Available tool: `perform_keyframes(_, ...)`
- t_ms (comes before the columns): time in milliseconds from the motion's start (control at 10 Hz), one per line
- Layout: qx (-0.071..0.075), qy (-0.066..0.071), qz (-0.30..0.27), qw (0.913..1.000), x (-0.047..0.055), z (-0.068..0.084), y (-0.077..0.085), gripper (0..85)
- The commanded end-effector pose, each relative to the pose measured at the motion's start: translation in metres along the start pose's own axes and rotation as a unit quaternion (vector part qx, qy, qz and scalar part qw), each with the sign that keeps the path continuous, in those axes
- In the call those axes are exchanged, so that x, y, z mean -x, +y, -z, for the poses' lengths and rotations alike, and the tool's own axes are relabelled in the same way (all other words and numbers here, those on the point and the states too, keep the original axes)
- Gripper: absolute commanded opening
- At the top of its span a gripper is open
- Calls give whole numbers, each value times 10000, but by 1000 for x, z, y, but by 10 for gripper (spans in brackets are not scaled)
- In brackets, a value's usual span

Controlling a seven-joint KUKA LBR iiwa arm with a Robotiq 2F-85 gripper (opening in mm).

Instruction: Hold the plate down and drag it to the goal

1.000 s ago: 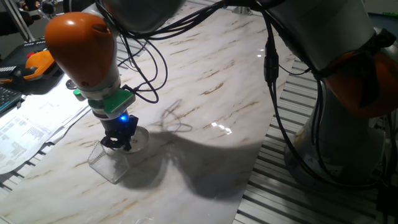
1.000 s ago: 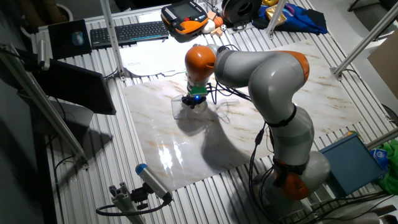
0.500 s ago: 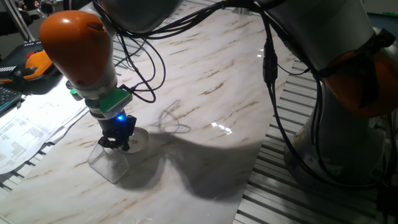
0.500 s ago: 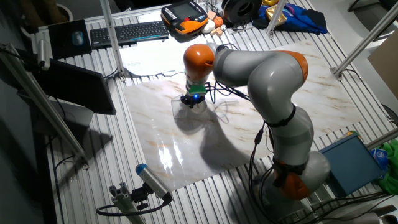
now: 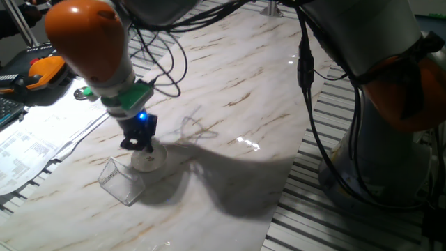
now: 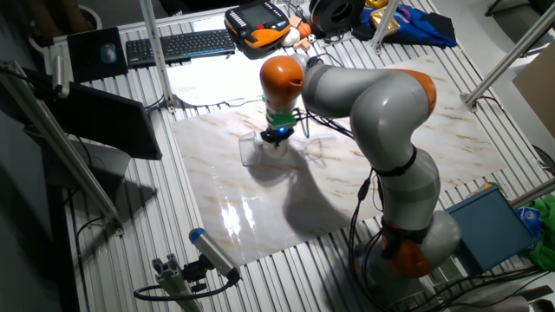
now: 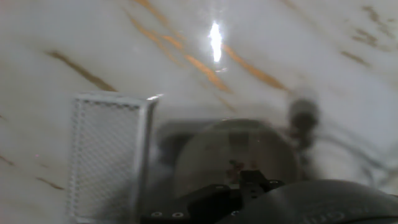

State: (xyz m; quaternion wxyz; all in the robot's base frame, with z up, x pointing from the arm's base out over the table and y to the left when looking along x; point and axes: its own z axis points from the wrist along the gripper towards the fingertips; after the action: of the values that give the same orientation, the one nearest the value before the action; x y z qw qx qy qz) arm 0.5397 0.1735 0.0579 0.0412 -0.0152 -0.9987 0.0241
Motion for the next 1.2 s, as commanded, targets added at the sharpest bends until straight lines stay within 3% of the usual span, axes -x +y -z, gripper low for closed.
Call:
perform_keyframes(0, -56, 2, 78, 10000, 0, 1, -17, 0)
perform_keyframes(200, -170, -91, 170, 9997, -2, -2, -31, 0)
perform_keyframes(300, -262, -121, 217, 9993, -2, -4, -33, 0)
perform_keyframes(500, -270, -143, 248, 9992, -3, -6, -36, 0)
perform_keyframes(600, -370, -211, 289, 9987, -1, -9, -38, 0)
perform_keyframes(900, -212, -232, 384, 9988, 7, -15, -46, 0)
perform_keyframes(1100, -157, -226, 326, 9991, 6, -20, -41, 0)
